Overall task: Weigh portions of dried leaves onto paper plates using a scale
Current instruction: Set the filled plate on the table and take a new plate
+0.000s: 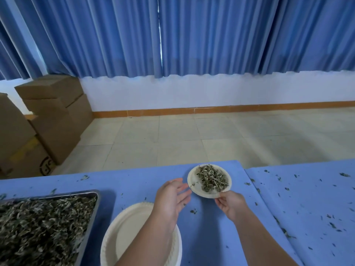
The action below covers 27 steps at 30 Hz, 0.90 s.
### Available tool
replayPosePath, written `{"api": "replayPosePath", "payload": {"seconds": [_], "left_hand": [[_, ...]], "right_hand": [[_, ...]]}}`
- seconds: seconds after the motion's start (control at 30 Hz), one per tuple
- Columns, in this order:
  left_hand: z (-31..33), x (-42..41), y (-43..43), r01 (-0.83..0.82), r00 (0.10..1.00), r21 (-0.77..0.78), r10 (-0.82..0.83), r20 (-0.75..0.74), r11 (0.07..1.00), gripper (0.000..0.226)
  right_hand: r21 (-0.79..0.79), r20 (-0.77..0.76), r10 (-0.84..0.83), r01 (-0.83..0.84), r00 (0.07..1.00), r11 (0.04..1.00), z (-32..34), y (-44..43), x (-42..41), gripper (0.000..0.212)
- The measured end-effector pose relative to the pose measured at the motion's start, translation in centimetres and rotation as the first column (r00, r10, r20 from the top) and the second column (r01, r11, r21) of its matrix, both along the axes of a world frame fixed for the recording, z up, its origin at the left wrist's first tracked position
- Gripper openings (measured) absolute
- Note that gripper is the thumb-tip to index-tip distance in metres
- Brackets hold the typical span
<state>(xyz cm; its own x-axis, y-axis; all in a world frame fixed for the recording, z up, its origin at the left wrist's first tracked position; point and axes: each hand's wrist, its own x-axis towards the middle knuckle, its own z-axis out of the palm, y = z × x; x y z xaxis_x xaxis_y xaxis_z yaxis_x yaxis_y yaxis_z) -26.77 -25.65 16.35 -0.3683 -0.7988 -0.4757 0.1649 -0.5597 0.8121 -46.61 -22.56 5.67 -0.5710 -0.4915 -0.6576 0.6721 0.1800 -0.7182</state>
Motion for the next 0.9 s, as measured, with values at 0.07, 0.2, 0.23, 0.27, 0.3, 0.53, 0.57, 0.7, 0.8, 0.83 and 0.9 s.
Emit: {"api": "replayPosePath", "payload": {"seconds": [0.07, 0.2, 0.23, 0.27, 0.3, 0.53, 0.57, 0.7, 0.8, 0.83, 0.9], "left_hand": [[-0.2, 0.4, 0.0, 0.005, 1.000, -0.011, -0.005, -0.016, 1.000, 0.017], [-0.2, 1.3, 0.1, -0.019, 0.996, -0.021, 0.017, -0.089, 1.000, 0.019], [-0.1, 1.5, 0.2, -0.022, 0.994, -0.020, 0.020, -0.110, 1.000, 0.020], [0.1, 1.8, 0.4, -0.022, 0.991, -0.020, 0.020, -0.130, 1.000, 0.020], [0.2, 2.0, 0.6, -0.022, 0.989, -0.021, 0.019, -0.146, 1.000, 0.021], [1.6, 4.5, 3.3, -0.051, 0.990, -0.056, 0.043, -0.133, 0.997, 0.017], [1.7, 4.9, 3.9, -0.048, 0.992, -0.064, 0.040, -0.121, 0.997, 0.015], [1.6, 6.6, 6.1, -0.040, 0.993, -0.151, 0.023, -0.114, 0.988, 0.017], [0.5, 8.2, 7.8, -0.047, 0.988, -0.212, 0.014, -0.156, 0.976, 0.016], [-0.1, 8.9, 8.5, -0.048, 0.987, -0.237, 0.009, -0.162, 0.970, 0.015], [-1.7, 10.5, 9.9, -0.055, 0.986, -0.297, 0.006, -0.165, 0.953, 0.016]], "right_hand": [[0.008, 0.009, -0.030, 0.030, 1.000, 1.000, -0.5, -0.3, 0.1, 0.020], [-0.044, 0.028, -0.111, 0.112, 0.993, 0.993, -1.3, -0.2, 0.0, 0.016], [-0.059, 0.036, -0.136, 0.138, 0.990, 0.989, -1.3, -0.1, 0.0, 0.015], [-0.064, 0.042, -0.160, 0.163, 0.986, 0.985, -1.1, 0.2, 0.0, 0.013], [-0.063, 0.039, -0.185, 0.187, 0.982, 0.980, -1.1, 0.5, 0.0, 0.013], [-0.071, 0.018, -0.087, 0.088, 0.996, 0.994, 0.5, 4.3, 2.6, 0.016], [-0.086, 0.022, -0.047, 0.049, 0.999, 0.995, 0.9, 4.9, 3.4, 0.009], [-0.180, -0.029, 0.090, -0.093, 0.996, 0.979, 2.3, 6.1, 6.3, 0.009], [-0.270, -0.092, 0.158, -0.178, 0.983, 0.946, 2.2, 6.8, 8.4, 0.007], [-0.294, -0.117, 0.175, -0.203, 0.978, 0.934, 1.9, 7.2, 9.1, 0.008], [-0.329, -0.156, 0.197, -0.239, 0.968, 0.914, 0.8, 7.9, 10.3, 0.010]]}}
